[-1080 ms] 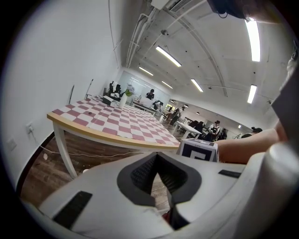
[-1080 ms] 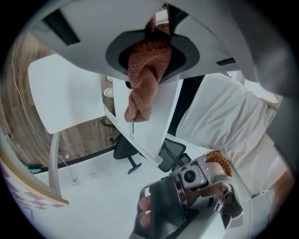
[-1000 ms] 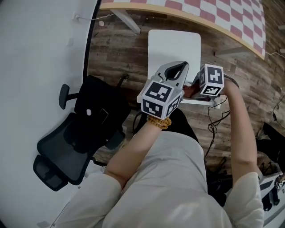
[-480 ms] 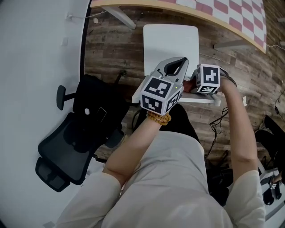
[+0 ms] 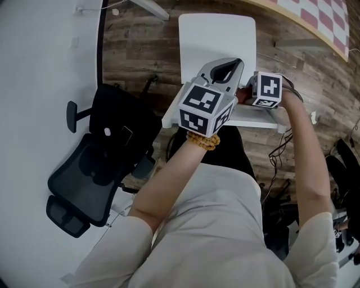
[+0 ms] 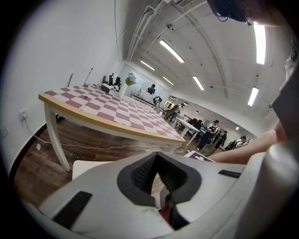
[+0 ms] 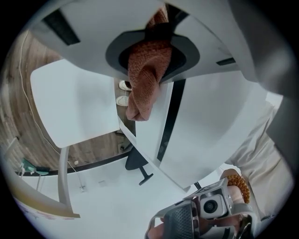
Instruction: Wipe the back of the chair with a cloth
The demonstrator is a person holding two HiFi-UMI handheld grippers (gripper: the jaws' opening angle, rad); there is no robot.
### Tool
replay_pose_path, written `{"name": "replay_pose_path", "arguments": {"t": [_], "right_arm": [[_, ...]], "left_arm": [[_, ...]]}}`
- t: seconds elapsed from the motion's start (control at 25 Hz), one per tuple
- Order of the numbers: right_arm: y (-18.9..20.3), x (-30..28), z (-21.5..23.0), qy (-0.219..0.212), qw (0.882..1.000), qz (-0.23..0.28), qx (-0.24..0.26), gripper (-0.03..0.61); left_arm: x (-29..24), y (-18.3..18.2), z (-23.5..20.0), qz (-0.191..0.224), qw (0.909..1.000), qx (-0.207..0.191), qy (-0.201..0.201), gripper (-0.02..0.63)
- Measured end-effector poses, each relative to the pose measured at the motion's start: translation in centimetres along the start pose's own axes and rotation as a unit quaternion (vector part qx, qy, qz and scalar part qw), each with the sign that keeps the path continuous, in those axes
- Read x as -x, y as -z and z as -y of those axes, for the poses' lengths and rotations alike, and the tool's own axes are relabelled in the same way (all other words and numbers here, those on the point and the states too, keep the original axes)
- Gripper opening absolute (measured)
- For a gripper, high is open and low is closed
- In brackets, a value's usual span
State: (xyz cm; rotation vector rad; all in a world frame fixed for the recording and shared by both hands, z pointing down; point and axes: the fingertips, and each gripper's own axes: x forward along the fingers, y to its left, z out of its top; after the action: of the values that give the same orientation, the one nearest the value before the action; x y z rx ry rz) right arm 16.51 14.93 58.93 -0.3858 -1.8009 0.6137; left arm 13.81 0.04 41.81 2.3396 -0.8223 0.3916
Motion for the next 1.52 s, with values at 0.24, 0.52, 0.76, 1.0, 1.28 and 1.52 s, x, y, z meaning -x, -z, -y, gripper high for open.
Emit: {"name": "replay_pose_path", "arguments": {"t": [0.24,0.52,0.76,1.0,1.28,1.52], "right_arm": [[1.0,-1.9,1.6,0.0,1.0,-0.001,-0.004,0.083],[1.8,-3.9,3.2,0.006,1.0,-0.01,-0.001,0.083],[2.2,-4.8,3.7,0.009,1.0,-0.014,0.0,0.083],[1.9,-3.0,1.8,-0.02,1.0,-0.002,-0.019,0.083],[1.3,0.1,-1.0,-0.027,0.999,0.007,-0.028,0.083],[0.1,3.4,-4.0,-0.068,0.997,0.015,-0.022,0.083]], "left_arm": [[-0.9,1.0,-0.6,-0.005,1.0,0.008,0.0,0.015],[-1.5,1.8,-1.4,-0.008,0.9999,0.014,-0.001,0.015],[-1.5,2.1,-1.6,-0.009,0.9999,0.014,-0.002,0.015],[-1.0,1.9,-1.4,-0.008,0.9998,0.018,0.0,0.015],[0.1,0.1,-0.3,0.001,0.9999,0.013,0.003,0.015],[1.3,-1.6,1.1,0.005,0.9999,-0.004,0.01,0.015]]}}
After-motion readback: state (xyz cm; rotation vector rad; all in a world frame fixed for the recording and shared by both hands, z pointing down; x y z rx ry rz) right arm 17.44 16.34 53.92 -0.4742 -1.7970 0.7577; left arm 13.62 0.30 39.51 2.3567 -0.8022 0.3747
